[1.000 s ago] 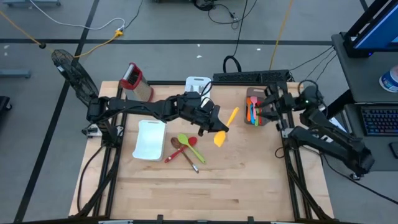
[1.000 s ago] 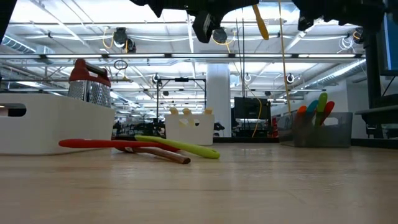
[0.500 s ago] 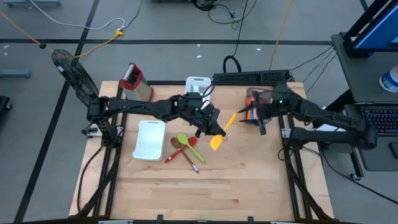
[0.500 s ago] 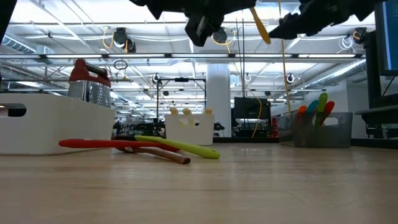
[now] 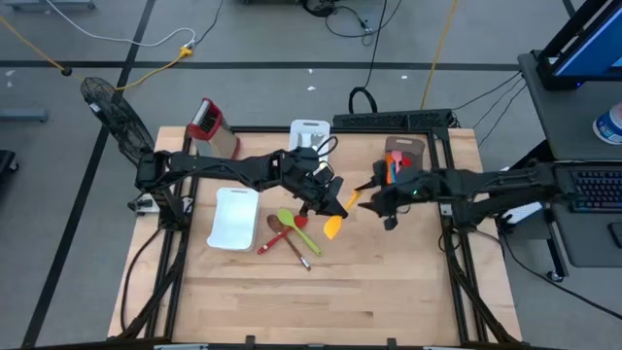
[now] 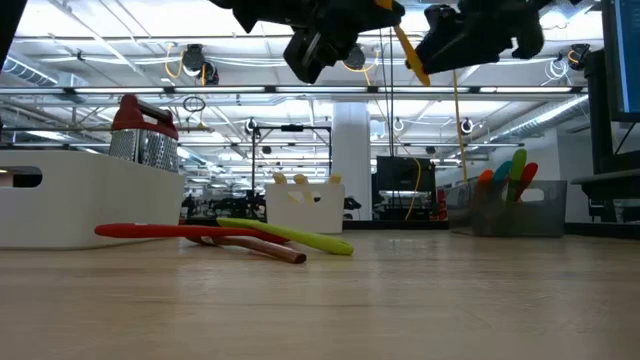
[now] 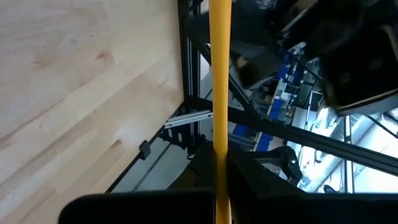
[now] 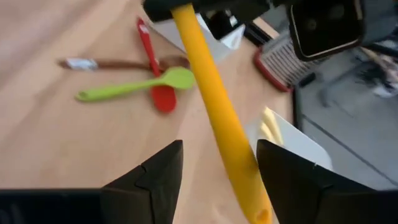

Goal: Pick & Place Kitchen Items
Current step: Put the yellow spatula into the black bin

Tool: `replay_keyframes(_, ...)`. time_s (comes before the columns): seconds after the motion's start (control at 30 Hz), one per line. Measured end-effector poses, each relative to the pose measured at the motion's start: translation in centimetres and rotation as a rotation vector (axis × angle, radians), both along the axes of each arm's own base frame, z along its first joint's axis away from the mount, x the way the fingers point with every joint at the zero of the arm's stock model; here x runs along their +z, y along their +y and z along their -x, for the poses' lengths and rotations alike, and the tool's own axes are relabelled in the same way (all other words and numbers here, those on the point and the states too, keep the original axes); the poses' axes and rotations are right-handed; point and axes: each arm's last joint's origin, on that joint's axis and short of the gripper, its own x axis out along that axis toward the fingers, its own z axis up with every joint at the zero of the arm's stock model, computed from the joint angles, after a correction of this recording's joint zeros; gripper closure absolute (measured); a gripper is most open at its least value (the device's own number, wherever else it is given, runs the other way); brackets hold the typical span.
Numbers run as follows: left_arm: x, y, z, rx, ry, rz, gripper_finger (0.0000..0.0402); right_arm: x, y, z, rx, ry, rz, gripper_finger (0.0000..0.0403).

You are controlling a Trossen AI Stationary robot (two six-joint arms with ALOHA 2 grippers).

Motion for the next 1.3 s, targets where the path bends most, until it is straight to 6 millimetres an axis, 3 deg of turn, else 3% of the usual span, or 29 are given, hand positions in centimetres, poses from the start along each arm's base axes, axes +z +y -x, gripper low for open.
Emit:
replay_keyframes(0.17,-0.3,-0.8,0.1,-0.024,0.027,-0.011,0.0396,-0.4,1.5,-2.2,-0.06,0.055,0.132,0.0199)
replay_keyframes(0.47,-0.4,-1.2,0.1,-0.035,0.025,-0.037,0.0396,0.3,3.5,-5.1,-0.046,0.063,0.167,0.0222)
replay_keyframes(0.73,-0.4,-1.3,0.1,-0.037,0.022,-0.048,0.0396,-0.7,3.9,-5.4,-0.072,0.126,0.143,0.0273)
replay_keyframes(1.07,-0.5,-1.7,0.3,-0.056,0.038,-0.058,0.0396,-0.8,4.2,-5.2,-0.054,0.143,0.105,0.0377)
replay_keyframes(1.3,-0.6,-2.0,0.3,-0.064,0.043,-0.071,0.0396,-0.8,4.5,-5.1,-0.049,0.146,0.083,0.0378)
